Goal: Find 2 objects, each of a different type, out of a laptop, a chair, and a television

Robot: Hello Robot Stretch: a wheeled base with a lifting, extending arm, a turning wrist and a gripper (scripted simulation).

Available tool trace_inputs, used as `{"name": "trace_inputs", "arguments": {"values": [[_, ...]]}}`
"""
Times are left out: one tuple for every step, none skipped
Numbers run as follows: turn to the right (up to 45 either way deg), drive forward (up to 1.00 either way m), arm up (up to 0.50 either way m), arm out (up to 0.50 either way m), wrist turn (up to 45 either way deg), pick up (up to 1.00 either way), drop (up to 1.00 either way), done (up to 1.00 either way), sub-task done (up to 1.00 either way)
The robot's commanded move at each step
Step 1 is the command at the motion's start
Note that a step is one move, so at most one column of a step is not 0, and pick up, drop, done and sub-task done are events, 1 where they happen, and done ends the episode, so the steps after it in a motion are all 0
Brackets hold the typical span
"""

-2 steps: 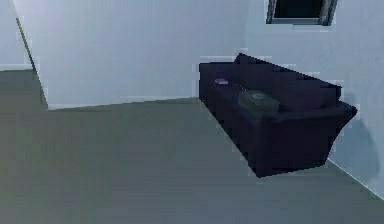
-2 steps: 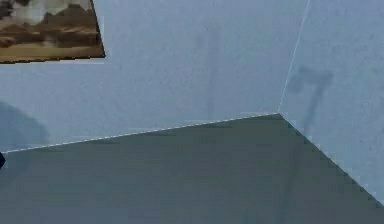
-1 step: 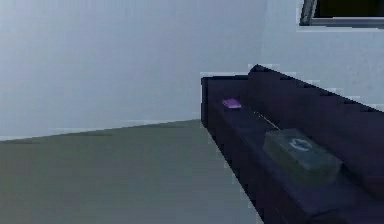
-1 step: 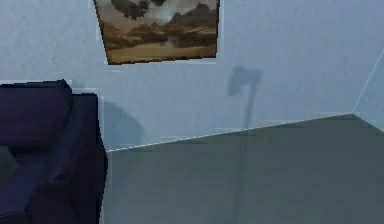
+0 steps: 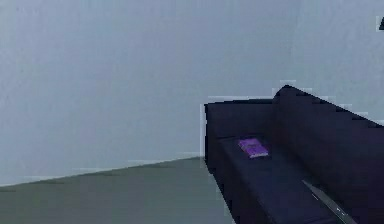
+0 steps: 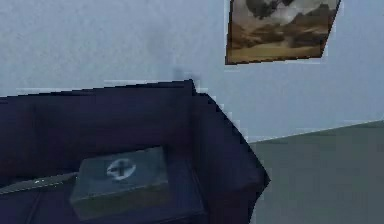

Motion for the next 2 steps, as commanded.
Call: {"name": "trace_inputs", "arguments": {"values": [[42.0,0.0,0.0,0.0,0.0,0.0,0.0,0.0,0.0],[0.0,0.0,0.0,0.0,0.0,0.0,0.0,1.0,0.0]]}}
